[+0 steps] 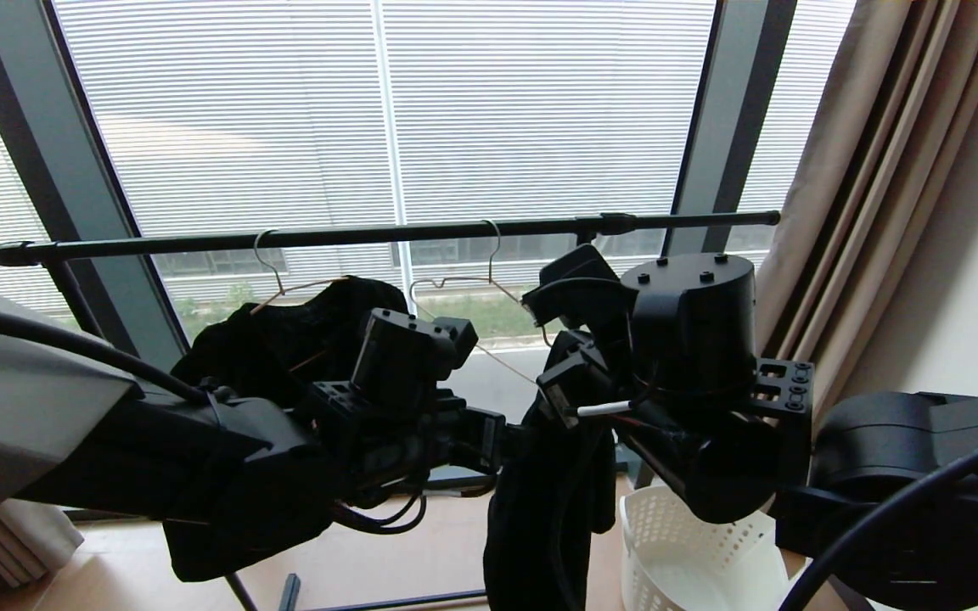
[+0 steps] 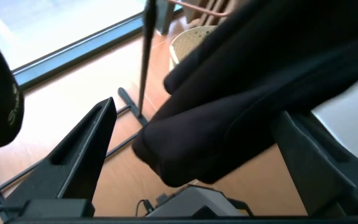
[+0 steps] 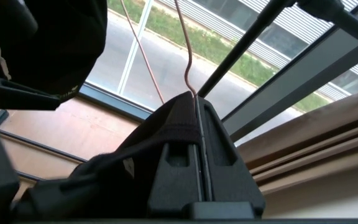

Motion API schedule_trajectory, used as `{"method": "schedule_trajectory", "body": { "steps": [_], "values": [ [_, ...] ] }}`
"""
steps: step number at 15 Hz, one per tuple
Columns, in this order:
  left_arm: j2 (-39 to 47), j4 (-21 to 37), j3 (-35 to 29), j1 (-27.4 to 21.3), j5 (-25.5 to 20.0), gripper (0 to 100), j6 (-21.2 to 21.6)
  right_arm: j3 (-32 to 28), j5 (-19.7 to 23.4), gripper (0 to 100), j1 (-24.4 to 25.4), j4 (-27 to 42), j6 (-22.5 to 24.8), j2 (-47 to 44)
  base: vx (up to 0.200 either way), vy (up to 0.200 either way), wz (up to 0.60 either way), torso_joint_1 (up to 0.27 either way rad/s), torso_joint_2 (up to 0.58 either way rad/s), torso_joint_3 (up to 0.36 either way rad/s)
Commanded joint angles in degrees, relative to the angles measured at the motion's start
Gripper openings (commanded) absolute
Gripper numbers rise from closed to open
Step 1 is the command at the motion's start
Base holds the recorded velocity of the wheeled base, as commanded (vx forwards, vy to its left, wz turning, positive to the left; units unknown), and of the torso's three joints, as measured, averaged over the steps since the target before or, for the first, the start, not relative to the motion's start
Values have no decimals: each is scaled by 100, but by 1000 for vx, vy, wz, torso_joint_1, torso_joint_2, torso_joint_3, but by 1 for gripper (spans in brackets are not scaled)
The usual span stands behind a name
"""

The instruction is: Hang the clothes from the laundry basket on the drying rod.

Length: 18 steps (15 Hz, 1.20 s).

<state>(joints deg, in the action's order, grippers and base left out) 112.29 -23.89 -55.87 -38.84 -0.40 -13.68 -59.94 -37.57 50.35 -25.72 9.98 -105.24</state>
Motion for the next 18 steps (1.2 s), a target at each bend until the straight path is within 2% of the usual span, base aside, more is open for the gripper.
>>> {"method": "schedule_trajectory", "body": {
  "steps": [1,6,12,18],
  "values": [
    [241,-1,-117,61,5,100,5,0,4,0,1,-3,-5,74,0,0,0,0,0,0],
    [645,16,-328,78,49,100,14,132,22,0,1,-3,-5,346,0,0,0,0,0,0],
    [654,8,-38,157,128,100,32,264,13,0,-43,-3,-14,549,0,0,0,0,0,0],
    [408,-1,305,149,119,100,58,272,39,0,-464,-3,-67,522,0,0,0,0,0,0]
  ]
}}
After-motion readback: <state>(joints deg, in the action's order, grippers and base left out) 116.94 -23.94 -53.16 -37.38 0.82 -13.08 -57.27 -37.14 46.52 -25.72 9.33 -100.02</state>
